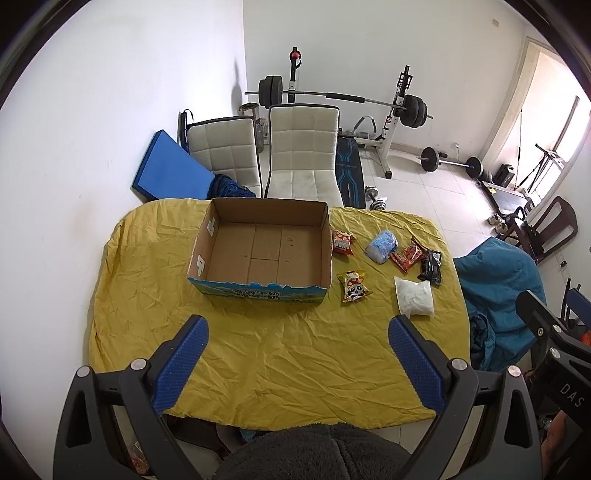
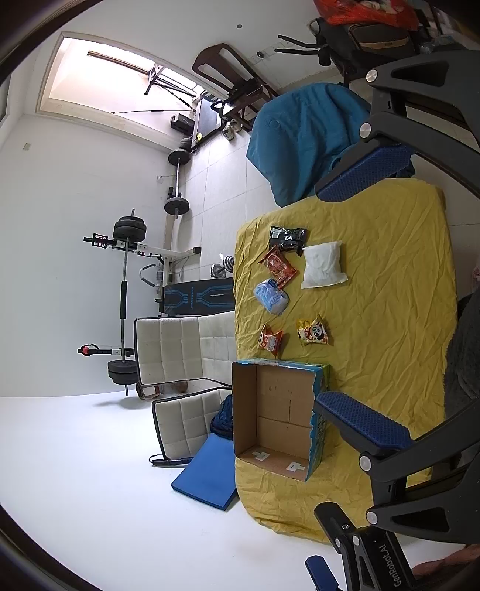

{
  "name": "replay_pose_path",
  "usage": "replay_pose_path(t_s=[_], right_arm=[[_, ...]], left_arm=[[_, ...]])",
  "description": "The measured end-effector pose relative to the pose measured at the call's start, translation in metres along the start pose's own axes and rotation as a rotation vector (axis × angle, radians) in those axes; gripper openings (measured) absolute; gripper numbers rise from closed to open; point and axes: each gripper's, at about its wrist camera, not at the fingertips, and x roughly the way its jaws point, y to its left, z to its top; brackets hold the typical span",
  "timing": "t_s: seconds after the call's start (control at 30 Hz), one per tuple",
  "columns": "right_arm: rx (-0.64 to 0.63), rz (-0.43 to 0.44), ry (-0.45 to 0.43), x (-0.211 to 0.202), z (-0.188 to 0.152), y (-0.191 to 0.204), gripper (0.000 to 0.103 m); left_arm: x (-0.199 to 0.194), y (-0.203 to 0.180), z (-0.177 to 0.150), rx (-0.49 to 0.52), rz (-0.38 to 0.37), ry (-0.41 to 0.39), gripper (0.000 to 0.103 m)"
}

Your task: Organize soft objects

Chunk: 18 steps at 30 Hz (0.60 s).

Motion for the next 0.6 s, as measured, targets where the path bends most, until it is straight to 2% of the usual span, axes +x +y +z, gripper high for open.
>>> replay_pose_path(t_s=[0.6], right_arm=[[-0.003,-0.008,-0.006,0.0009,0.0017,0.0015,0.103]], left_arm=[[-0.0010,0.0117,0.0036,-0.009,-0.023,-0.005,0.100]])
